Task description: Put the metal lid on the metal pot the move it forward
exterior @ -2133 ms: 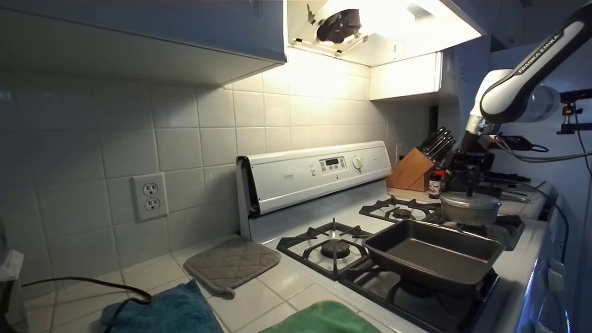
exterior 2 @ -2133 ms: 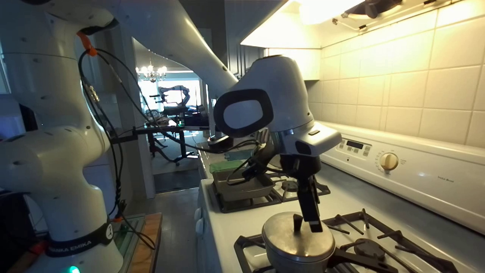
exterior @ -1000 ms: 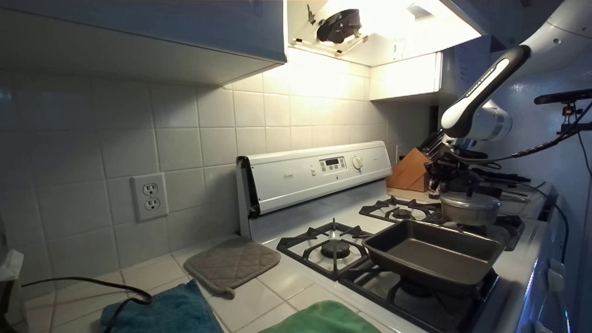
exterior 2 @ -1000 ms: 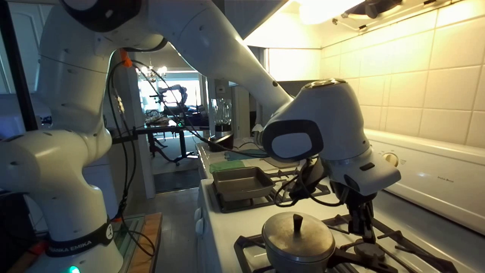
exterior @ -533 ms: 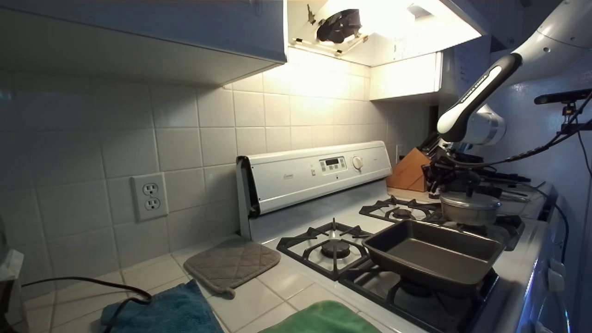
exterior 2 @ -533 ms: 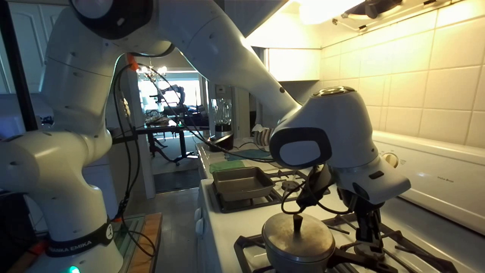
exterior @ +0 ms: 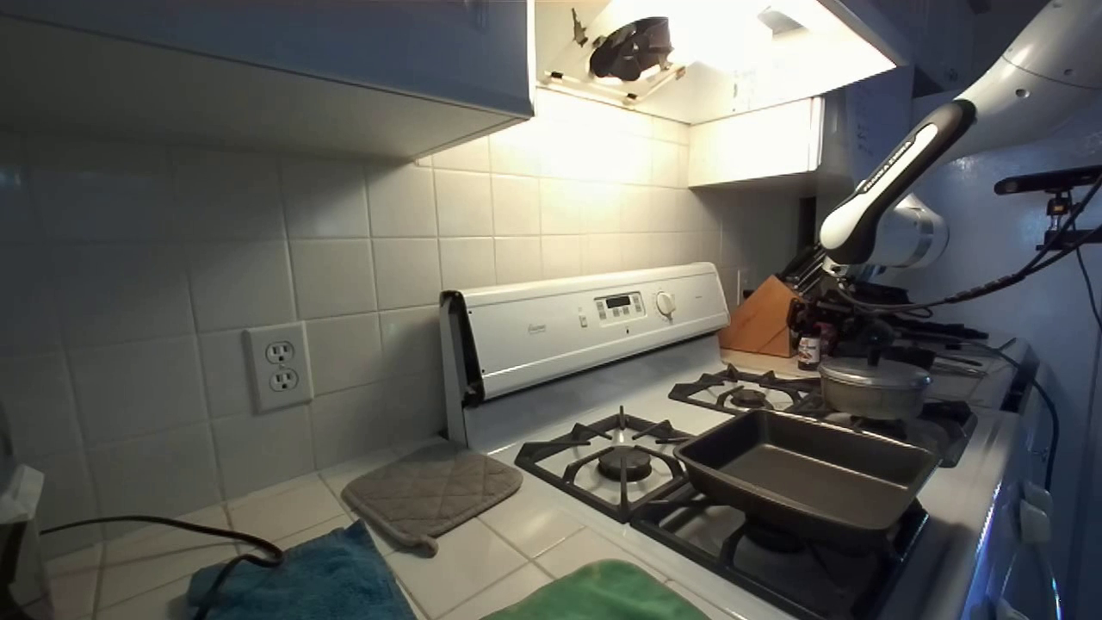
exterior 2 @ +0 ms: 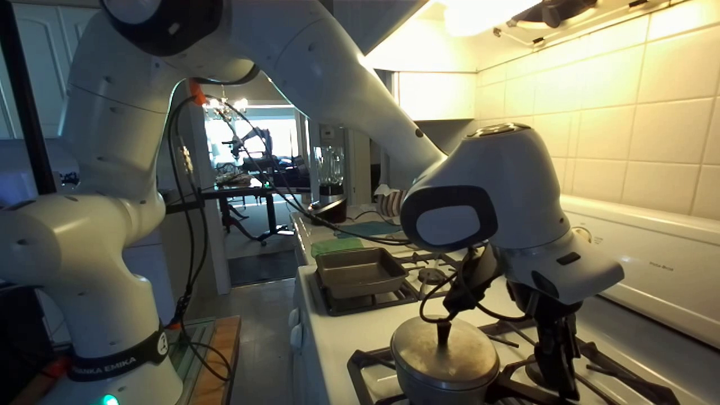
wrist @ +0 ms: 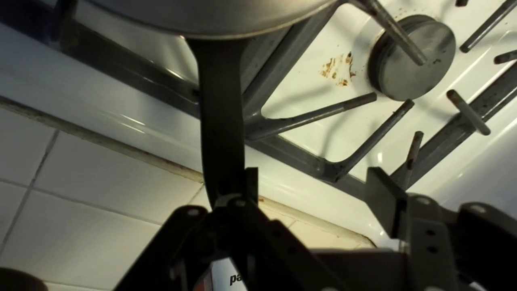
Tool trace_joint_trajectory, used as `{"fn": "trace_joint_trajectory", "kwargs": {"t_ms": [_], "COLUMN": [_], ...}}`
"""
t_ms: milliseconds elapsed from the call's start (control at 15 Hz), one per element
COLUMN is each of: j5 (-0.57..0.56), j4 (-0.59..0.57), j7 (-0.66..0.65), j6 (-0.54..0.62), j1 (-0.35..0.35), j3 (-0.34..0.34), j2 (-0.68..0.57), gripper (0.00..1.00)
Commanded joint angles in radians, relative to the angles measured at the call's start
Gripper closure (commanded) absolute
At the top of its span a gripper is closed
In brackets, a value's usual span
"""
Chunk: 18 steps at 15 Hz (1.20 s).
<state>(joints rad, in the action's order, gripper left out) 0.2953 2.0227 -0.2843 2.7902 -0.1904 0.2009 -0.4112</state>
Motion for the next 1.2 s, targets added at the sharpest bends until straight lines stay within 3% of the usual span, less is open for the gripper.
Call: {"fn": "trace_joint_trajectory", "kwargs": {"t_ms": [0, 333, 533, 1133], "j5": [-0.023, -0.024, -0.118, -0.195], "j4": [-0.002, 0.005, 0.028, 0.023], "j7": [-0.04, -0.056, -0.07, -0.004], "j6": [-0.021, -0.043, -0.106, -0.273], "j1": [0.012, 0.014, 0.049, 0.033], "j3": [0.016, 0.02, 0.067, 0.049], "j2": [0.015, 0.034, 0.052, 0.044], "gripper": [0.01, 0.0, 0.0, 0.06]}}
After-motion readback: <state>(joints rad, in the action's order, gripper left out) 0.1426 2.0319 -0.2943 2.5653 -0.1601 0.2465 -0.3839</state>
